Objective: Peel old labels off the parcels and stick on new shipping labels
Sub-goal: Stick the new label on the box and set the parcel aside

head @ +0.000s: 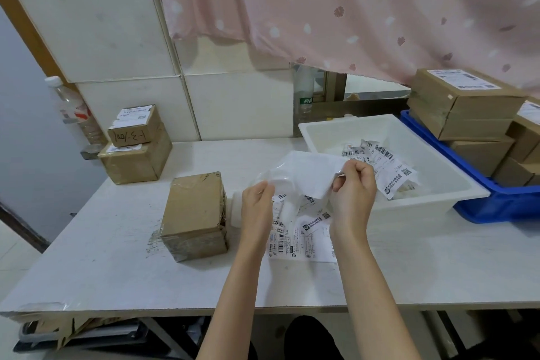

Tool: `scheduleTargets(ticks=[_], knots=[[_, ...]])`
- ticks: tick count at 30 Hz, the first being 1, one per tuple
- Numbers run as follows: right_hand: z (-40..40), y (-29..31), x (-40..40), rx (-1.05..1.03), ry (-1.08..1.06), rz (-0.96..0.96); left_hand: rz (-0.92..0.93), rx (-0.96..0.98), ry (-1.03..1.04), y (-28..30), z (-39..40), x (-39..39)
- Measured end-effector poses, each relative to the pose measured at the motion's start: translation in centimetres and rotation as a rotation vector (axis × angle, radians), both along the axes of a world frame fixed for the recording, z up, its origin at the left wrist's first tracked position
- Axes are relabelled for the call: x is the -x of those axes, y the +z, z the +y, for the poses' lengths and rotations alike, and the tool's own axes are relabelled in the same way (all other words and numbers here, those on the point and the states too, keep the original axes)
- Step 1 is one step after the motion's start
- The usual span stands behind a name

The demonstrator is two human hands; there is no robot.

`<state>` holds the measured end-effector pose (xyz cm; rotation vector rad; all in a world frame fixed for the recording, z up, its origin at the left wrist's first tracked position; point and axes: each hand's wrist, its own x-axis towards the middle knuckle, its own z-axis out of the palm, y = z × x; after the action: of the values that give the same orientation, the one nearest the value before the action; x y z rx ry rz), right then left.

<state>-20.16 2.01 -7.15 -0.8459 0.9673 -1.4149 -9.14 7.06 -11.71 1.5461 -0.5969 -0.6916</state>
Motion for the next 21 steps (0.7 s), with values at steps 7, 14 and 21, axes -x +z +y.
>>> scheduleTargets(ticks=[7, 14, 21], knots=[[-0.3, 1.1, 1.6, 0.033, -0.159, -0.117, -0.009, -0.118, 0.089, -0.7, -0.3, -1.0], [-0.8, 1.7, 2.3, 0.032, -0.149, -0.096, -0.055, -0.074, 0.091, -1.2, -0.1, -0.8], [-0.9, 0.6, 1.6, 0.001, -0.077, -0.009, -0.329, 0.063, 0.309, 0.2, 0.5, 0.5]])
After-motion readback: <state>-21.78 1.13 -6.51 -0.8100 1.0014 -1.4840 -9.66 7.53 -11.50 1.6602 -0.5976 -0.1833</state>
